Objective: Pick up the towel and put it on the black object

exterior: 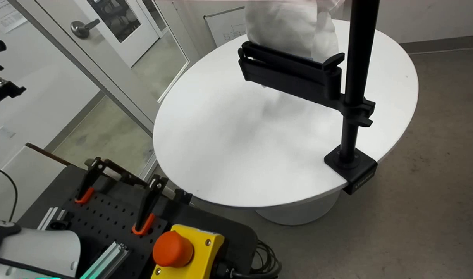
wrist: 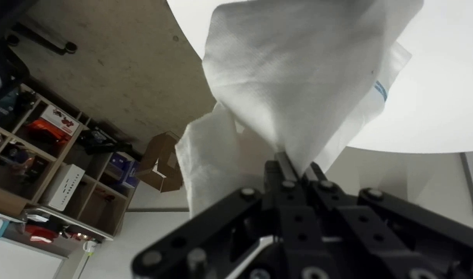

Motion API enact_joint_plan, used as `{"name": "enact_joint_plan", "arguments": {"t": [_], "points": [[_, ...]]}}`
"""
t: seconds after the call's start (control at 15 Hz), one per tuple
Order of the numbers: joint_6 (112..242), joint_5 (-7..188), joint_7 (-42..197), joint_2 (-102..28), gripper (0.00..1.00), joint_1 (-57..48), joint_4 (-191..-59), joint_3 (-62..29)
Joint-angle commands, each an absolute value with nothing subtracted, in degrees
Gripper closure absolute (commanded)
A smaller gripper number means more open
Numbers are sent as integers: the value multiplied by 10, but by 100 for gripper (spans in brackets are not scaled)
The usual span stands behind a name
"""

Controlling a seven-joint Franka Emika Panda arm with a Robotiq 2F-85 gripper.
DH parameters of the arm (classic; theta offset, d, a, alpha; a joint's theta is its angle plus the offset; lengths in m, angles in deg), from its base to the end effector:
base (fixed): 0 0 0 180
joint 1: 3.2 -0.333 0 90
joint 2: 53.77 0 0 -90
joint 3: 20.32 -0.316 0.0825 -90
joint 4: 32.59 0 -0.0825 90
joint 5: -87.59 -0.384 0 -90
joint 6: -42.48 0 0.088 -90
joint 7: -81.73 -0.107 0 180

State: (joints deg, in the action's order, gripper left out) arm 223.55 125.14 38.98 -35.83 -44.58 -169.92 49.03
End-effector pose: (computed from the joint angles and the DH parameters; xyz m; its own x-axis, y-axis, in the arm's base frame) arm 0.4967 -0.1942 0.3175 0.7480 -0.2851 0.5993 -0.4998 -0.8361 0.2261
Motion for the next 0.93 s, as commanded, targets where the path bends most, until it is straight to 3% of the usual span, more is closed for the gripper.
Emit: {"name": "enact_joint_plan", "arguments": {"t": [0.0,0.87], "points": [[2258,1299,403,-376,99,-518,-1754,553],[2238,1496,467,-445,99,-719,-1846,753]]}}
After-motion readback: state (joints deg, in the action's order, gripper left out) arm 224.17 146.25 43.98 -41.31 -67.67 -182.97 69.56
